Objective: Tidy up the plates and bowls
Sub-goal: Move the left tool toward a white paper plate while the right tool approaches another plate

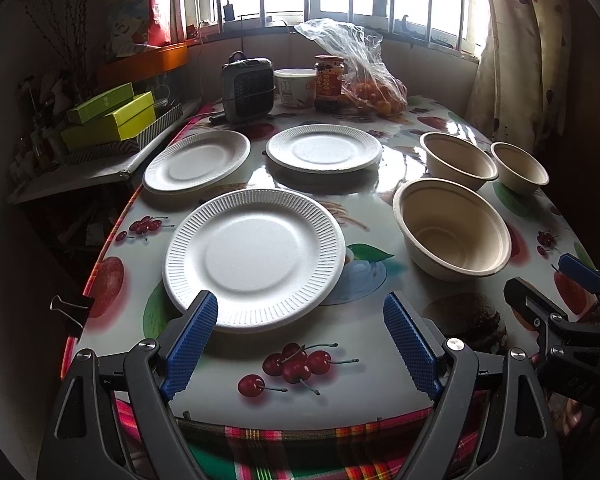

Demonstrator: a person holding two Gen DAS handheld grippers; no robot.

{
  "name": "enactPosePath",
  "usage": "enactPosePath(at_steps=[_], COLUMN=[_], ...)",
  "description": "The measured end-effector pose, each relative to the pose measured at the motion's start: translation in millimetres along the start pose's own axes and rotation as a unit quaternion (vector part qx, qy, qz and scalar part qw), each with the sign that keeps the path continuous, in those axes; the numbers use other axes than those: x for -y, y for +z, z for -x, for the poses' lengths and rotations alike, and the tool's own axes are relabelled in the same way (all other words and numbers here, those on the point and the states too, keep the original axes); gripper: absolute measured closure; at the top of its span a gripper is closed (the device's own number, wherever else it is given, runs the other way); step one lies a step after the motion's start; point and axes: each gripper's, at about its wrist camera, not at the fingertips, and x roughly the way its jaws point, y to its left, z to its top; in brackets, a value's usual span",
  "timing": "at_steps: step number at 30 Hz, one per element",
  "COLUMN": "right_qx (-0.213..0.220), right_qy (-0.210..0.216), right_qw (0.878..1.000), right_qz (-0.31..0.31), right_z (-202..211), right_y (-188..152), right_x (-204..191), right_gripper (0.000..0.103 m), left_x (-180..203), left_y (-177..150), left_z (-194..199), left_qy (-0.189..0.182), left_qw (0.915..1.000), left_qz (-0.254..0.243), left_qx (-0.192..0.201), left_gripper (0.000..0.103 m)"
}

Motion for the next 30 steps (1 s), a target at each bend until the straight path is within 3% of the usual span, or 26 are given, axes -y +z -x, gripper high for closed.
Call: enactPosePath(at_steps=[8,12,21,25,30], right_qx=[0.027,0.031,0.044,0.031,0.021], right_qy=[0.034,0.057,0.098,0.137,0.141], right_qw=[0.999,0.997,0.991,0.987,0.985], right_qz=[0.024,0.037,0.078,0.074,0.092], right_z=[4.4,-0.1,-15.1,-34.2,-56.1], right_y=[31.0,46.6,92.7,116.5,140.4], right_x=[-14.7,-27.7,-59.2,-67.5,-81.3], right_gripper=[0.0,0.0,0.001,0.002,0.005], left_x=[-32.5,-53.1,-94.7,-112.8,-137.9], left_y=[18.0,27.9,54.8,67.5,80.6], left_z=[5.8,2.9,-3.6,-10.2,-26.6], left_qy=[0.004,-0.016,0.007,0.018,0.019], left_qw=[0.9997,0.9989,0.9974,0.9966,0.9942], left_qz=[0.023,0.044,0.071,0.08,0.106], left_qx=[0.01,0.005,0.01,0.009,-0.008], left_gripper=[0.018,0.018,0.018,0.018,0.018])
